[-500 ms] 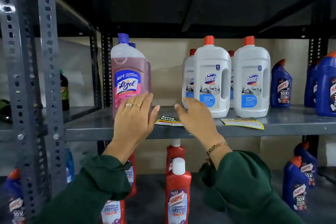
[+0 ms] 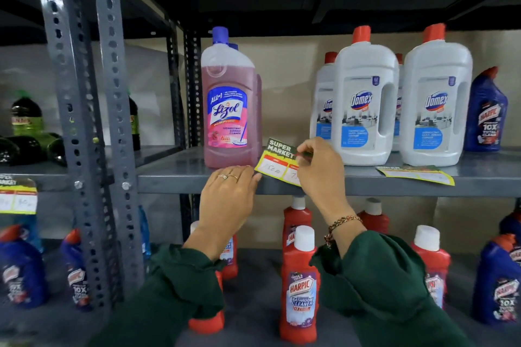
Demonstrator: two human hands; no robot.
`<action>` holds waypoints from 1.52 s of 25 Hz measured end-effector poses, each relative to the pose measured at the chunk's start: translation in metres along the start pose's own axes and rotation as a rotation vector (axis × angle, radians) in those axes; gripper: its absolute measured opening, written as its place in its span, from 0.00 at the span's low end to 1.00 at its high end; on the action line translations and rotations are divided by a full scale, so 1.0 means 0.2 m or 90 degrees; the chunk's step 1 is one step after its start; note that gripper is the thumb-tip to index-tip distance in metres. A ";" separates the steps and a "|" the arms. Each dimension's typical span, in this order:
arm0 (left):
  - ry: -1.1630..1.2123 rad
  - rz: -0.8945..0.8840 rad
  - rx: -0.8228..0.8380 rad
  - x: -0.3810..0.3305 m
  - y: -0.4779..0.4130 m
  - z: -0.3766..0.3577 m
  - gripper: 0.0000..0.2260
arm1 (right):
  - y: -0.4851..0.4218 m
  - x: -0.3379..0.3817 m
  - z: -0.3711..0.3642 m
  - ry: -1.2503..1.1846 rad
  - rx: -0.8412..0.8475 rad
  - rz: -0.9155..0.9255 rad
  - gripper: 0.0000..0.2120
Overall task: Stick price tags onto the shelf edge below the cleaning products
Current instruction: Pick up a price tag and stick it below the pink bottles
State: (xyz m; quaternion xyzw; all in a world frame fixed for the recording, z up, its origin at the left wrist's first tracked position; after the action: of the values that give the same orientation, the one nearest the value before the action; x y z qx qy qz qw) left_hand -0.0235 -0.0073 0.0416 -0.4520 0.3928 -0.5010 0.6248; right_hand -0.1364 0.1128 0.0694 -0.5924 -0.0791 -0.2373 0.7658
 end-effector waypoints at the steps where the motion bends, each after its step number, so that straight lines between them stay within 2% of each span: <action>1: 0.058 0.056 0.019 0.03 -0.01 0.02 0.14 | 0.01 0.01 0.01 -0.059 -0.013 -0.002 0.08; 4: 0.290 0.247 0.106 0.15 -0.02 0.00 0.21 | 0.05 0.01 0.00 -0.190 0.000 -0.042 0.13; 6: 0.370 0.228 0.123 0.15 -0.04 0.03 0.25 | 0.07 0.05 -0.02 -0.198 0.039 -0.029 0.11; 9: 0.285 0.067 0.156 0.10 -0.09 0.07 0.17 | 0.10 0.19 -0.06 -0.157 0.099 0.074 0.05; 11: 0.252 0.014 0.153 0.11 -0.08 0.09 0.14 | 0.12 0.26 -0.10 -0.134 0.118 0.135 0.04; 18: 0.233 0.071 0.207 0.31 -0.02 0.09 0.04 | 0.17 0.34 -0.24 -0.048 0.156 0.169 0.04; 25: 0.182 0.011 0.218 0.30 0.03 0.06 0.09 | 0.20 0.36 -0.29 0.063 0.158 0.180 0.09; 35: 0.201 0.040 0.161 0.29 -0.06 0.10 0.06 | 0.16 0.37 -0.26 0.103 0.095 0.149 0.10; 38: 0.178 0.047 0.152 0.30 -0.07 0.10 0.09 | 0.16 0.37 -0.26 0.121 0.073 0.163 0.11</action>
State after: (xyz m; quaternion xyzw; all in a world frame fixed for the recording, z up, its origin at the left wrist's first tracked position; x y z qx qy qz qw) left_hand 0.0022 -0.0637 0.0577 -0.2861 0.4295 -0.5789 0.6313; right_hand -0.0656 0.0500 0.0564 -0.5281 0.0564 -0.1875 0.8263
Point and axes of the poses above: each hand's wrist, its own y-axis away from the middle knuckle, its own z-axis out of the back of the hand, x = y × z, the point moved 10 cm from there along -y, towards the middle knuckle, and after that the axes turned 11 degrees about z, right-handed, at the moved point
